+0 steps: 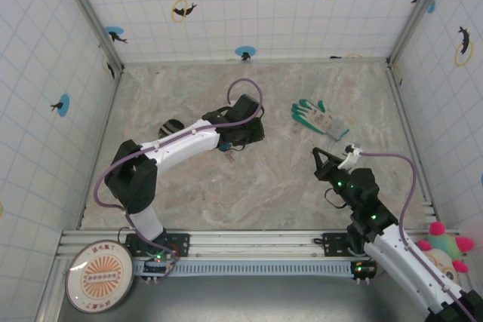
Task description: Unlock with the key
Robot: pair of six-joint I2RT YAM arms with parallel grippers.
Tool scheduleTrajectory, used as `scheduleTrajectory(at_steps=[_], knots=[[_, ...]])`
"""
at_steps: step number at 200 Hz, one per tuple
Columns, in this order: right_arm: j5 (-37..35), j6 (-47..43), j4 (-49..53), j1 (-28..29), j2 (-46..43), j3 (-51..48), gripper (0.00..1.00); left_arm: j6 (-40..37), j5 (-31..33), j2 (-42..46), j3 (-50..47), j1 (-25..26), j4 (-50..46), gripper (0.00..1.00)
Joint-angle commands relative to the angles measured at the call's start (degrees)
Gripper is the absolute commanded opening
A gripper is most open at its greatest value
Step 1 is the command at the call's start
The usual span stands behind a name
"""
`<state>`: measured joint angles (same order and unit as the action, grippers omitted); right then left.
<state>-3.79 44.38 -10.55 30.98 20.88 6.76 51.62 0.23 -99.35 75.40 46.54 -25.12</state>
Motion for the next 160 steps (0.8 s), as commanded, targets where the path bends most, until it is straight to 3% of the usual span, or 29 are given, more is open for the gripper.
scheduleTrajectory(at_steps=[1,95,160], knots=[[-2.08,-1.57,-6.34,1.54,2.93,0.48,0.0,3.68,-1.52,2.53,-0.65,-1.34,3.28,0.11],[-1.83,-3.56,-17.11,4.66,18.63,6.59,0.0,6.13,-2.51,1.27,5.18,-2.94,1.27,0.14],[-6.58,-4.21,-26.37,10.42,26.11,7.01,0.0,9.83,-4.71,1.19,5.11,-3.04,3.88,0.13]])
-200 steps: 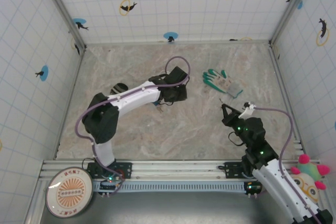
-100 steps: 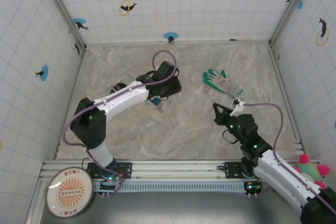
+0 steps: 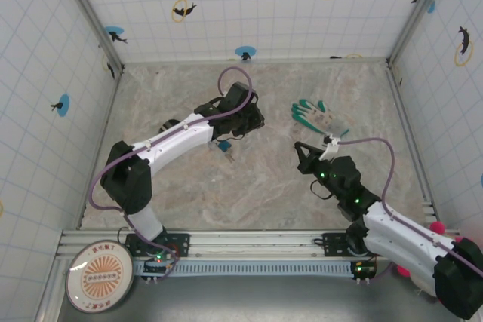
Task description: Unlock with the key
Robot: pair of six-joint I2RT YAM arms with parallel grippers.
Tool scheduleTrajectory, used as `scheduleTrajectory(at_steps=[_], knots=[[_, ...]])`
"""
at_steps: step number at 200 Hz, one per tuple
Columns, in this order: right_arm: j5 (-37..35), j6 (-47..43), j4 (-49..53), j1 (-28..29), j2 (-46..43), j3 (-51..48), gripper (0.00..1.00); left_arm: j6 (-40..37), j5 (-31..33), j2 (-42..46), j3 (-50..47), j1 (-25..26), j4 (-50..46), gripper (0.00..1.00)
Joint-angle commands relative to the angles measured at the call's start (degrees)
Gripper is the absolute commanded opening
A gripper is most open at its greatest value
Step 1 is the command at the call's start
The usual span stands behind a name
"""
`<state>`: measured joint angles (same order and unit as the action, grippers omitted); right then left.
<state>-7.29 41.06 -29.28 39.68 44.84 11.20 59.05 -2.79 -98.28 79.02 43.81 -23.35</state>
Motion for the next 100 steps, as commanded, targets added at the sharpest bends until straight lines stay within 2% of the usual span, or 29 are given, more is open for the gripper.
scheduleTrajectory(at_steps=[1,61,100], knots=[[-3.12,-0.85,-7.81,1.76,2.3,2.59,0.0,2.44,-1.74,0.11,1.48,-0.31,2.1,0.13],[-7.14,-0.46,-18.35,6.95,12.96,3.64,0.0,6.36,-2.27,1.38,-1.51,-0.22,4.96,0.12],[-9.68,0.73,-24.39,8.42,19.5,4.78,0.0,8.04,-2.75,2.0,-2.25,-0.13,5.85,0.12]])
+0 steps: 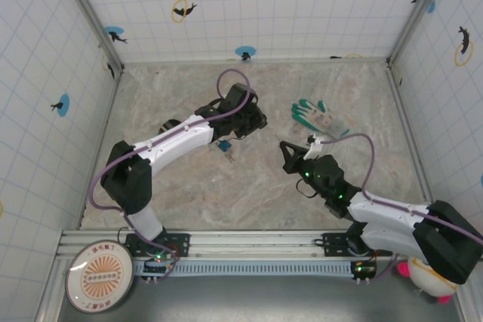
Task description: Unlock with the key
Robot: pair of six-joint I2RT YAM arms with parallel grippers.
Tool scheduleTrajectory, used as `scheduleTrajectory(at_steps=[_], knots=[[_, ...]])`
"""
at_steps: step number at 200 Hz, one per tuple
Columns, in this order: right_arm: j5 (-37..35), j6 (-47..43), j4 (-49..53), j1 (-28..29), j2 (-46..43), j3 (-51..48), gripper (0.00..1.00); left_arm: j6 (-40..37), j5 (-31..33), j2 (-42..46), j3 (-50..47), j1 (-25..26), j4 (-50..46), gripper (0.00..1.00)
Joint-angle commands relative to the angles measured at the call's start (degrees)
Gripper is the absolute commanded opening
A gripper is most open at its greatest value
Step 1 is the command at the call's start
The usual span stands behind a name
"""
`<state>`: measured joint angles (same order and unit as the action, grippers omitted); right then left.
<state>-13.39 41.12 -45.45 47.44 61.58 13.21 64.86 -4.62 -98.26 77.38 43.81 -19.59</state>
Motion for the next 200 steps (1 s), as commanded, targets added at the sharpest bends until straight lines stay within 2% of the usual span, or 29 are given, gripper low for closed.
scheduleTrajectory(at_steps=[1,54,98,166,200], knots=[[-3.62,0.69,-8.32,0.69,2.84,2.82,0.0,2.3,-0.91,2.0,-0.63,-0.13,2.14,0.12],[-4.37,3.18,-13.7,0.89,10.61,4.76,0.0,5.76,-0.05,2.37,-1.52,-0.13,1.32,0.12],[-4.45,5.71,-18.29,2.01,15.23,4.72,0.0,5.44,-0.66,1.36,-1.77,-0.13,0.61,0.12],[-9.35,11.03,-26.45,5.69,23.23,4.19,0.0,5.89,-0.62,1.05,-3.6,-0.13,0.55,0.11],[-11.48,12.26,-25.61,6.29,24.29,5.1,0.0,5.95,-0.56,1.23,-4.04,-0.13,0.61,0.11]])
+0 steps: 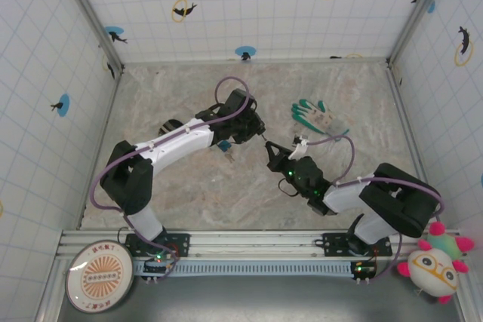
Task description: Unlock with the key
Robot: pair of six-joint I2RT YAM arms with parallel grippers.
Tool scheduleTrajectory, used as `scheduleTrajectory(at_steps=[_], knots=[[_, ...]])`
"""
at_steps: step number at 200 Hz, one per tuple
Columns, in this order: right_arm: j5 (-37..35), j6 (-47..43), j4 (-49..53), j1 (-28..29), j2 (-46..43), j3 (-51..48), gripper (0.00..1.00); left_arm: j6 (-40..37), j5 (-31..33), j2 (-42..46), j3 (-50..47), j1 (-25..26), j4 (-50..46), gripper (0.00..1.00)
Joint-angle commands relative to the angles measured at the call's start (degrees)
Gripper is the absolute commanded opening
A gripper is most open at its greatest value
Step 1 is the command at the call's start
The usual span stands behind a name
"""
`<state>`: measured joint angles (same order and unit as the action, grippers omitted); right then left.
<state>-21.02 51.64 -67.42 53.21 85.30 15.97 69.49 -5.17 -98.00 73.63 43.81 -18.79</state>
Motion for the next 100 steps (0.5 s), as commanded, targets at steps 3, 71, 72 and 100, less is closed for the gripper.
scheduleTrajectory(at_steps=[3,71,72,100], knots=[[-3.98,1.84,-3.28,0.49,0.57,2.46,0.0,1.32,-0.02,0.99,-0.35,-0.13,-0.13,0.11],[-3.16,2.55,-0.6,0.4,1.18,3.49,0.0,1.39,-0.47,0.88,-0.2,-0.13,0.71,0.12],[-3.16,2.57,-0.6,0.4,1.18,3.52,0.0,1.37,-0.51,0.92,-0.22,-0.13,0.74,0.11],[-2.46,3.51,-1.22,0.4,2.05,3.37,0.0,1.56,-0.52,1.05,-0.61,-0.13,1.2,0.11]])
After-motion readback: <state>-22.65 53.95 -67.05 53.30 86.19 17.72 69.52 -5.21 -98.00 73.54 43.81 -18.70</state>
